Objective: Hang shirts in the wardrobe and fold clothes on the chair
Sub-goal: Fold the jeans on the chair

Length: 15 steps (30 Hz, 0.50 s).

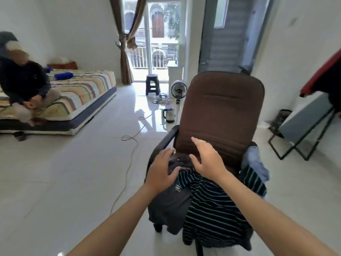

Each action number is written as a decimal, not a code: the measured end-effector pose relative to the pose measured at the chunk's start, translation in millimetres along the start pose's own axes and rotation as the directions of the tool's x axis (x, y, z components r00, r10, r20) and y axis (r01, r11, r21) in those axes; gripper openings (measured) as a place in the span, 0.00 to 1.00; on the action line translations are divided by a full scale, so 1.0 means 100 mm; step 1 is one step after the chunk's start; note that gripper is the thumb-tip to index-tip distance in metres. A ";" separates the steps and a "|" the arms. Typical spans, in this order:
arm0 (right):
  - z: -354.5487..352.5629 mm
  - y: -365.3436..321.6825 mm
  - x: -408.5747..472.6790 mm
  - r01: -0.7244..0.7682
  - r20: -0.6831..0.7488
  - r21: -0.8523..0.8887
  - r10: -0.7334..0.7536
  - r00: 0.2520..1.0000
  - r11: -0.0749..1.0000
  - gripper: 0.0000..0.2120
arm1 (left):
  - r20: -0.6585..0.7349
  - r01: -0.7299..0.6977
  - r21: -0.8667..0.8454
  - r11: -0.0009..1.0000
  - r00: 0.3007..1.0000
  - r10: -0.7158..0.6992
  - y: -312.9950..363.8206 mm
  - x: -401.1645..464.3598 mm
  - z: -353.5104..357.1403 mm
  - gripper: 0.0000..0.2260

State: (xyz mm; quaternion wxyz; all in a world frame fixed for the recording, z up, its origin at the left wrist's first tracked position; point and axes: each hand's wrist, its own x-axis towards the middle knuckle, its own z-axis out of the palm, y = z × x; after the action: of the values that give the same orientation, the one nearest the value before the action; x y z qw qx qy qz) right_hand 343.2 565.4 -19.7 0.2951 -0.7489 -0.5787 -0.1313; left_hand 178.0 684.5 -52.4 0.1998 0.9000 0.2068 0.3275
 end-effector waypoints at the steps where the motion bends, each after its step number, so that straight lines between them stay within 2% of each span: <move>1: -0.10 0.24 -0.14 -0.047 -0.004 -0.035 0.047 0.999 0.998 0.28 | 0.033 -0.034 -0.042 0.999 0.999 0.035 0.13 0.09 0.21 0.28; 6: -0.35 1.20 -0.75 -0.284 0.002 -0.104 0.285 0.958 0.953 0.26 | 0.184 -0.121 -0.156 0.980 0.971 0.149 0.51 0.44 1.14 0.28; 9: -0.36 1.65 -0.99 -0.414 0.039 -0.142 0.423 0.905 0.899 0.26 | 0.269 -0.137 -0.203 0.969 0.944 0.190 0.58 0.62 1.68 0.29; 15: -0.19 2.37 -1.06 -0.583 0.148 -0.213 0.616 0.774 0.784 0.27 | 0.423 -0.092 -0.268 0.959 0.883 0.203 0.47 1.04 2.61 0.28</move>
State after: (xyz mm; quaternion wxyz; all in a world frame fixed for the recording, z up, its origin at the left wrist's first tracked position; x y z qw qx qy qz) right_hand 537.9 432.8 -130.1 0.1998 -0.9245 -0.3247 0.0049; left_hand 437.1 639.2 -160.6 0.3237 0.9332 0.0446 0.1492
